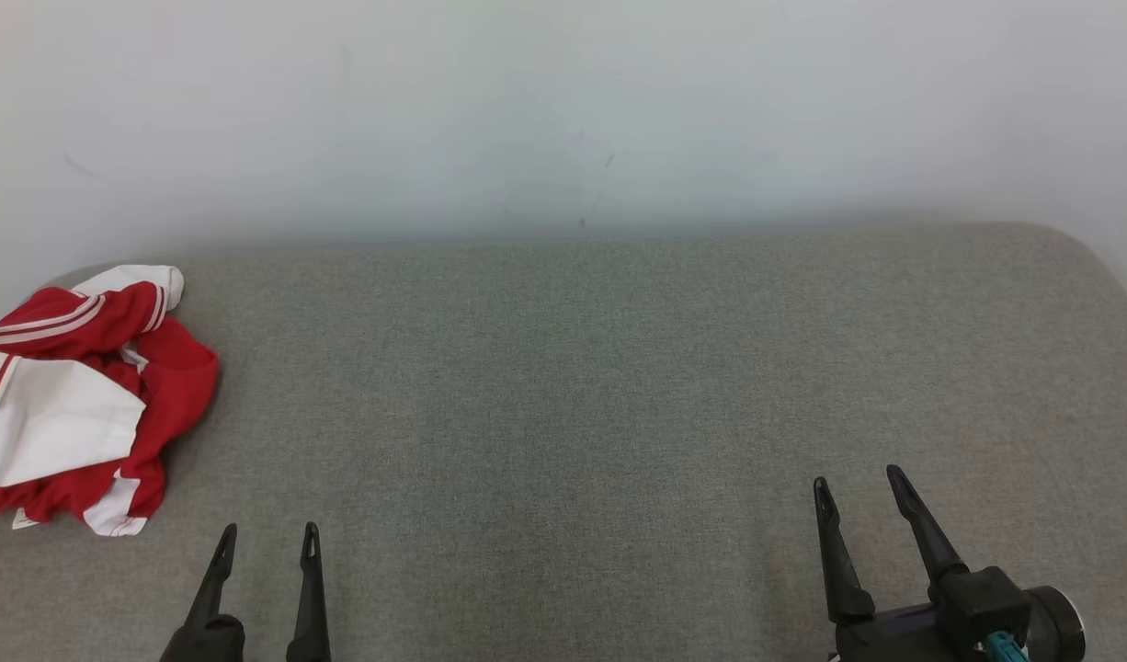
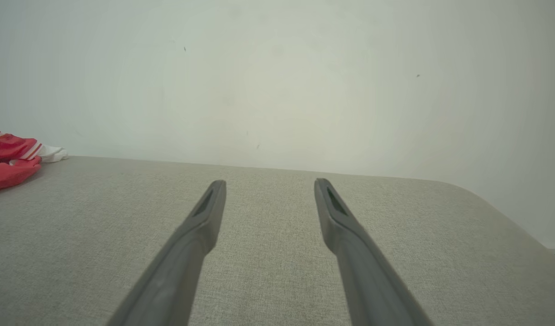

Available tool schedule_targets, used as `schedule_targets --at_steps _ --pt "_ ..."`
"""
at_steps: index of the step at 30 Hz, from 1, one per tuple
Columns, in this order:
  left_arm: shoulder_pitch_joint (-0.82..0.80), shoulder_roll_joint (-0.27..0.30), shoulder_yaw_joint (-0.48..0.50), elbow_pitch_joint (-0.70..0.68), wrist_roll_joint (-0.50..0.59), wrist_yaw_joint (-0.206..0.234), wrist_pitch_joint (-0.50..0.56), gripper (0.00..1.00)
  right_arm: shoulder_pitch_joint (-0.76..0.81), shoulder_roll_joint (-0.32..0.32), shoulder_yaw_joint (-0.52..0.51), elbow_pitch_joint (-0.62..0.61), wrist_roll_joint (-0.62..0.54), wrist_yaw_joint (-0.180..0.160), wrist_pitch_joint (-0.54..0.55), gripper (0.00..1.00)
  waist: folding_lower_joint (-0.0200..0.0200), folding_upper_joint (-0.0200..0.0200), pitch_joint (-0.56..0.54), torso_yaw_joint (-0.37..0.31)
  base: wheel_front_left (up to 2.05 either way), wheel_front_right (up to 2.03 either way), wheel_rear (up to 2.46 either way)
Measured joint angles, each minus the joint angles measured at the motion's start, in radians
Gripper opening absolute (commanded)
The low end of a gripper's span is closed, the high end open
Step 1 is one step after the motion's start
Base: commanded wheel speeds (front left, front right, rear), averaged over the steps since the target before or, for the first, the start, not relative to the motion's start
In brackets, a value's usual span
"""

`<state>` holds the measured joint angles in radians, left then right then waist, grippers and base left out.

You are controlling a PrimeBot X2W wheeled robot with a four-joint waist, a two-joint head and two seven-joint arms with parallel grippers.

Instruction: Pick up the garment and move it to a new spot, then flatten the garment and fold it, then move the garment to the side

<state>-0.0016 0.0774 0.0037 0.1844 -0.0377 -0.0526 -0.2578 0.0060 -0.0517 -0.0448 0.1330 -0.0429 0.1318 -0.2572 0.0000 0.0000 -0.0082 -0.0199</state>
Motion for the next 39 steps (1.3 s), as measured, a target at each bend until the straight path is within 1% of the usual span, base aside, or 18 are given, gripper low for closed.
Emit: schedule_targets --at_steps 4,11,28,34,39 --pt "0.0 -0.001 -0.001 0.007 0.012 0.001 -0.005 1.0 0.003 0.0 -0.003 -0.002 -0.02 0.0 -0.004 1.0 0.0 0.0 -0.001 0.0 0.0 0.0 0.0" --pt "-0.004 -0.004 0.005 0.026 0.0 -0.006 -0.005 1.0 0.003 0.0 -0.016 -0.001 -0.012 0.0 -0.005 1.0 0.0 0.0 -0.001 0.0 0.0 0.0 0.0" --pt "-0.015 -0.007 0.013 0.041 -0.003 -0.008 -0.005 1.0 0.009 0.0 -0.029 0.004 -0.002 0.0 -0.007 1.0 0.0 0.0 -0.005 0.005 0.0 0.0 0.0" --pt "-0.015 -0.009 0.018 0.043 -0.007 -0.008 -0.005 1.0 0.013 0.0 -0.029 0.006 0.009 0.0 -0.007 1.0 0.0 0.0 -0.004 0.023 0.0 0.0 0.0" --pt "-0.015 -0.009 0.021 0.05 -0.007 -0.008 -0.005 1.0 0.018 0.0 -0.026 0.013 0.035 0.0 -0.007 1.0 0.0 0.0 -0.005 0.053 0.0 0.0 0.0"
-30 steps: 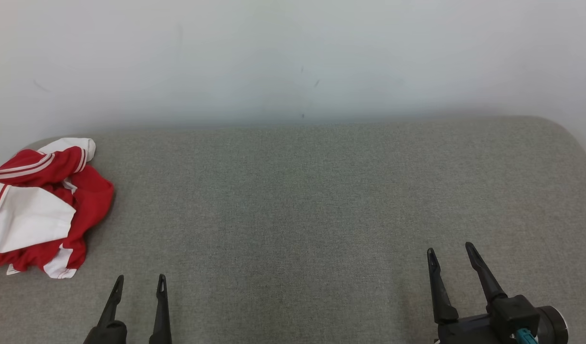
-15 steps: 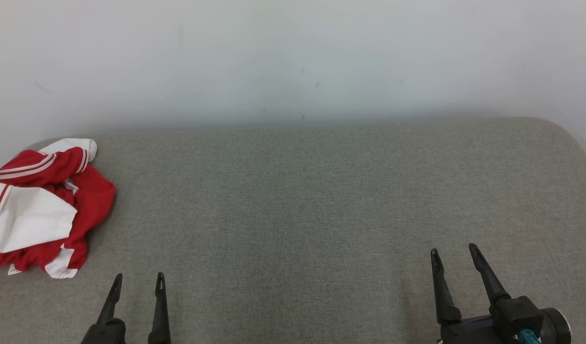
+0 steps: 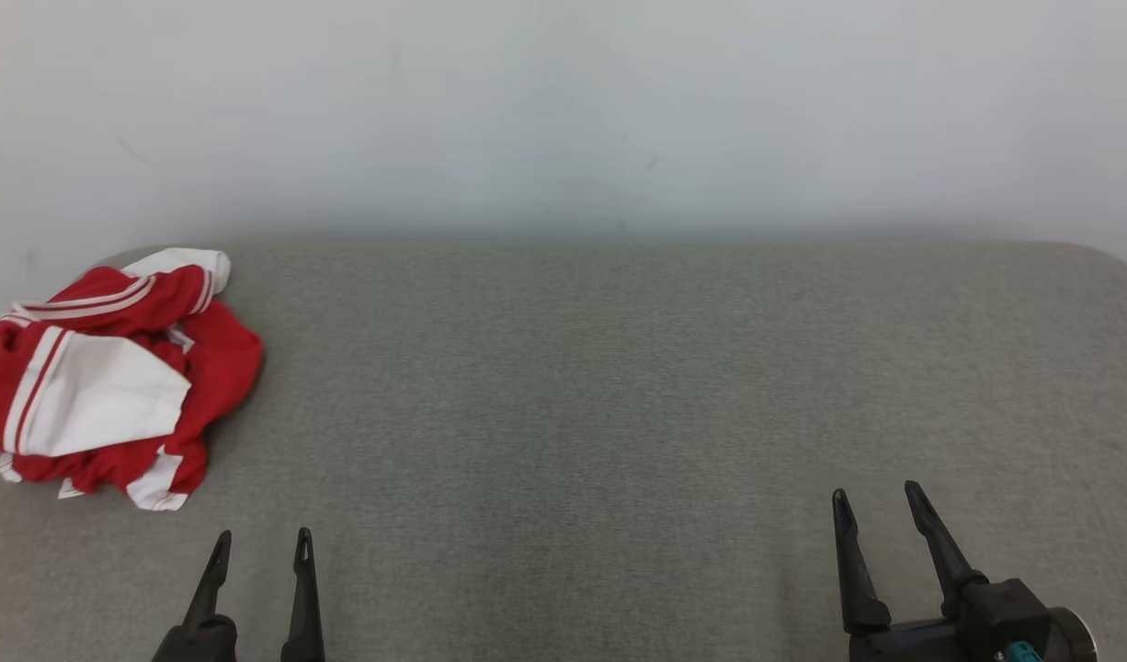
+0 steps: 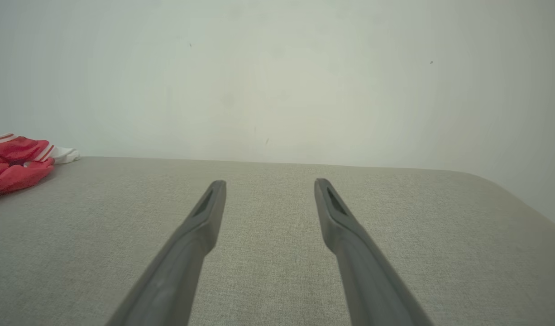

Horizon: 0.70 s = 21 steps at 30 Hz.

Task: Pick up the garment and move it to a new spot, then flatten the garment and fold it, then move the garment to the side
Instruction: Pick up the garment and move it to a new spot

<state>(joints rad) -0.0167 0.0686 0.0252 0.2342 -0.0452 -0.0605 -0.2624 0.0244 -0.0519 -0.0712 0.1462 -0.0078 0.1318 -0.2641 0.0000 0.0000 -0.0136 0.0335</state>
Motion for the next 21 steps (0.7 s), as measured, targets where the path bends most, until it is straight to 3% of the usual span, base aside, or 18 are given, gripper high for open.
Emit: schedule_targets --at_steps 9,21 --pt "0.001 0.004 0.013 0.012 -0.006 -0.002 0.0 1.0 0.012 0.0 0.002 0.008 0.028 0.0 0.0 1.0 0.0 0.0 -0.003 0.099 0.0 0.0 0.0" --pt "0.013 0.012 0.042 0.011 -0.014 0.0 0.0 1.0 0.02 0.0 0.004 0.022 0.058 0.0 0.0 1.0 0.0 0.0 -0.009 0.283 0.0 0.0 0.0"
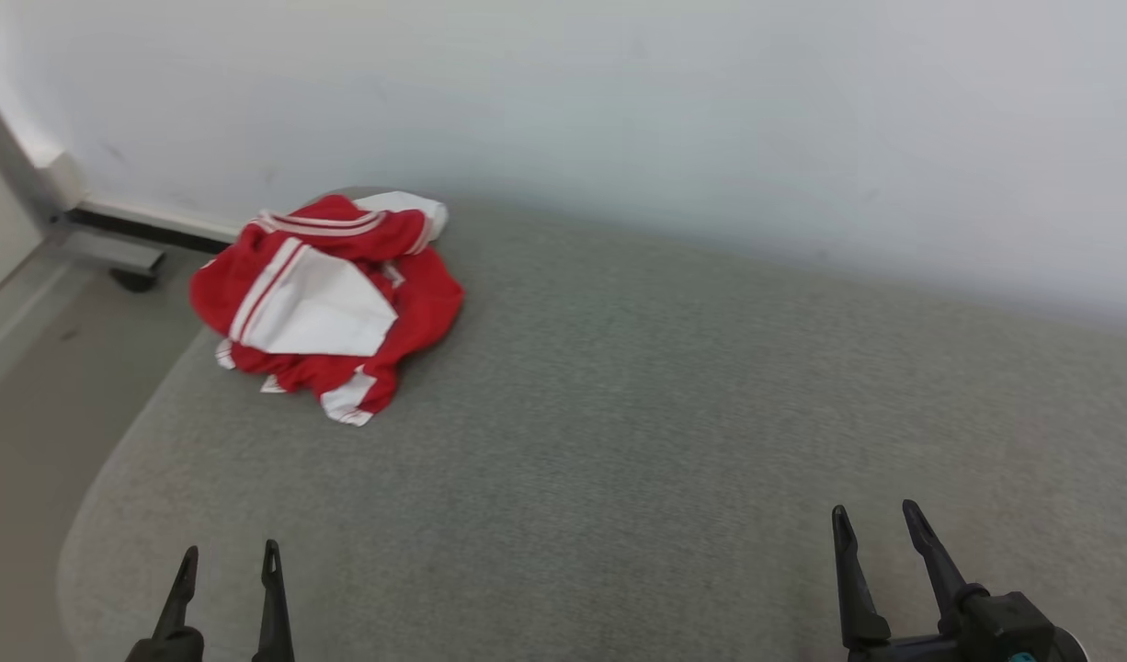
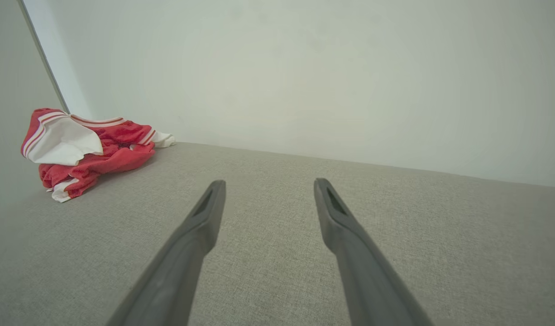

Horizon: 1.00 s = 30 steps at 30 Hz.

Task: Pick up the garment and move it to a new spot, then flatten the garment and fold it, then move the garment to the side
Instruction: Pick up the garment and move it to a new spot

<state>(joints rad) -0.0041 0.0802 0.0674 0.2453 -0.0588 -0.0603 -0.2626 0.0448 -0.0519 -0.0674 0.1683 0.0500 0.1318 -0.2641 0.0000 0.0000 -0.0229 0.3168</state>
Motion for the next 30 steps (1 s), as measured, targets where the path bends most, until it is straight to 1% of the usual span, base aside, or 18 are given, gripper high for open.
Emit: schedule_targets --at_steps 9,14,17,22,30 --pt "0.015 0.006 0.029 -0.009 -0.005 0.008 0.0 1.0 0.003 0.0 0.008 0.007 0.003 0.0 0.0 1.0 0.0 0.0 -0.005 0.128 0.0 0.0 0.0" --pt "0.019 0.008 0.05 -0.013 -0.012 0.01 0.0 1.0 0.001 0.0 0.02 0.011 0.006 0.0 0.0 1.0 0.0 0.0 -0.005 0.176 0.0 0.0 0.0" --pt "0.029 0.005 0.053 -0.032 -0.012 0.026 0.0 1.0 -0.005 0.0 0.024 0.014 0.006 0.0 0.0 1.0 0.0 0.0 -0.001 0.188 0.0 0.0 0.0" --pt "0.037 0.002 0.067 -0.036 -0.013 0.031 0.0 1.0 -0.009 0.0 0.029 0.018 0.003 0.0 0.0 1.0 0.0 0.0 0.005 0.191 0.0 0.0 0.0" --pt "0.025 0.005 0.079 -0.023 -0.014 0.027 0.0 1.0 -0.013 0.0 0.026 0.02 0.001 0.0 0.0 1.0 0.0 0.0 0.009 0.186 0.0 0.0 0.0"
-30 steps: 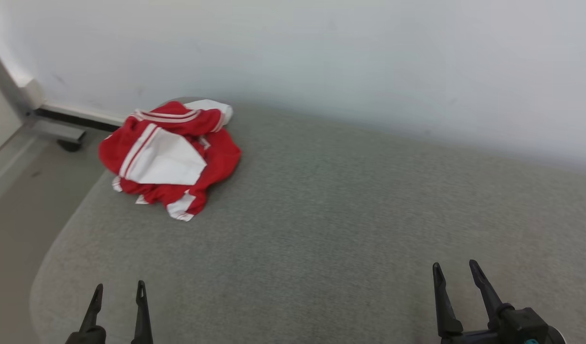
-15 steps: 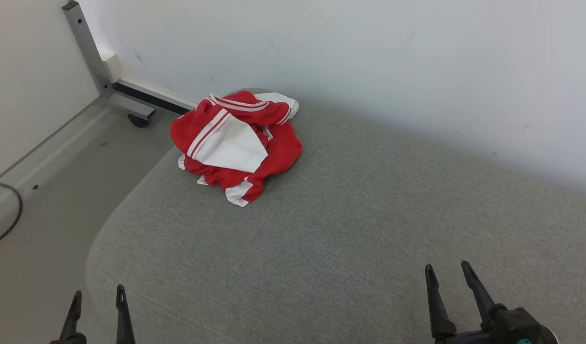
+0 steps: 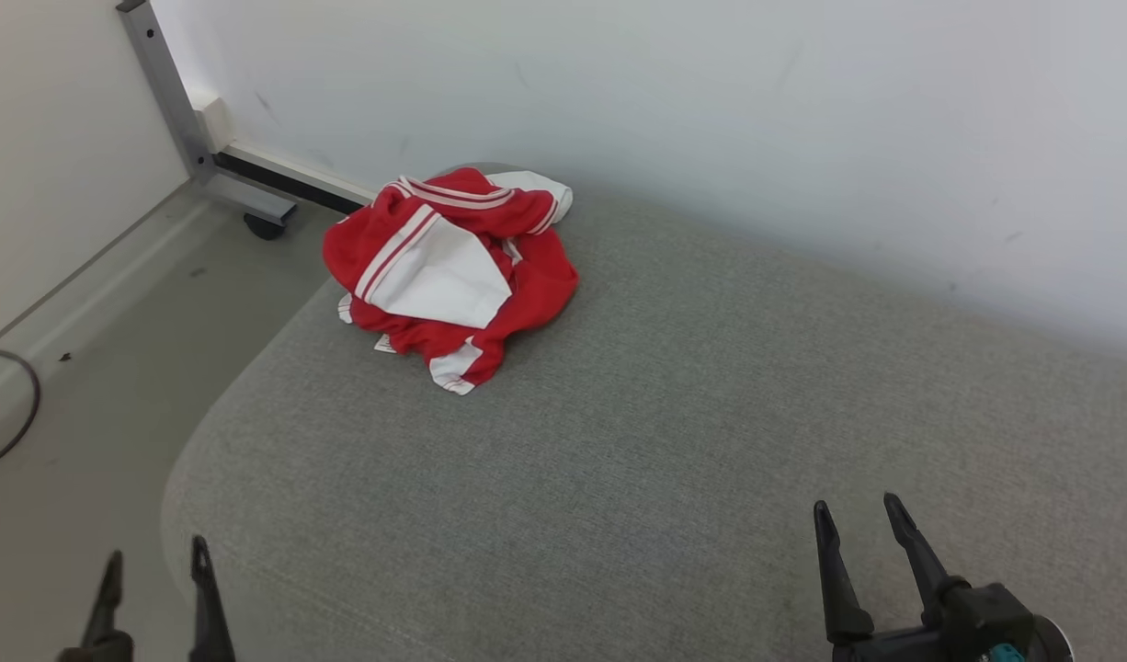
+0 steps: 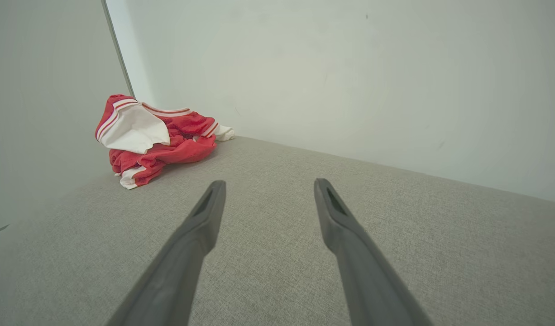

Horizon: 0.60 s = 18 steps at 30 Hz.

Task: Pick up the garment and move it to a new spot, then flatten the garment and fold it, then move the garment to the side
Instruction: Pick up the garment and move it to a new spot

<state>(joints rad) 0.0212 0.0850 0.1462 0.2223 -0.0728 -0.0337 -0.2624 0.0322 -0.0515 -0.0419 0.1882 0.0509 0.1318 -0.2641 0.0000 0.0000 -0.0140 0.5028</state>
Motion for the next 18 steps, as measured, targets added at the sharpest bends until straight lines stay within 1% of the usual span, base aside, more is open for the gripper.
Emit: schedule_targets --at_steps 3,9,12,15,17,18 --pt "-0.032 0.014 0.019 -0.002 -0.009 0.005 0.0 1.0 -0.013 0.0 0.006 -0.006 -0.01 0.0 0.0 1.0 0.0 0.0 0.003 -0.016 0.0 0.0 0.0" --pt "-0.14 0.049 0.049 0.001 -0.035 -0.015 0.0 1.0 -0.037 0.0 -0.001 -0.026 -0.038 0.0 0.0 1.0 0.0 0.0 0.029 -0.071 0.0 0.0 0.0" --pt "-0.219 0.078 0.06 0.019 -0.051 -0.029 0.0 1.0 -0.056 -0.003 -0.008 -0.038 -0.052 0.0 0.0 1.0 0.0 0.0 0.054 -0.102 0.0 0.0 0.0" --pt "-0.311 0.096 0.084 0.041 -0.099 -0.046 0.0 1.0 -0.075 -0.011 -0.017 -0.051 -0.054 0.0 0.0 1.0 0.0001 0.0 0.084 -0.138 0.0 0.0 0.0" --pt "-0.359 0.116 0.092 0.057 -0.106 -0.047 0.0 1.0 -0.086 -0.021 -0.028 -0.058 -0.055 0.0 0.0 1.0 0.0001 0.0 0.106 -0.165 0.0 0.0 0.0" --pt "-0.411 0.136 0.098 0.072 -0.122 -0.054 0.0 1.0 -0.097 -0.03 -0.044 -0.068 -0.057 0.0 0.0 1.0 0.0001 0.0001 0.129 -0.193 0.0 0.0 0.0"
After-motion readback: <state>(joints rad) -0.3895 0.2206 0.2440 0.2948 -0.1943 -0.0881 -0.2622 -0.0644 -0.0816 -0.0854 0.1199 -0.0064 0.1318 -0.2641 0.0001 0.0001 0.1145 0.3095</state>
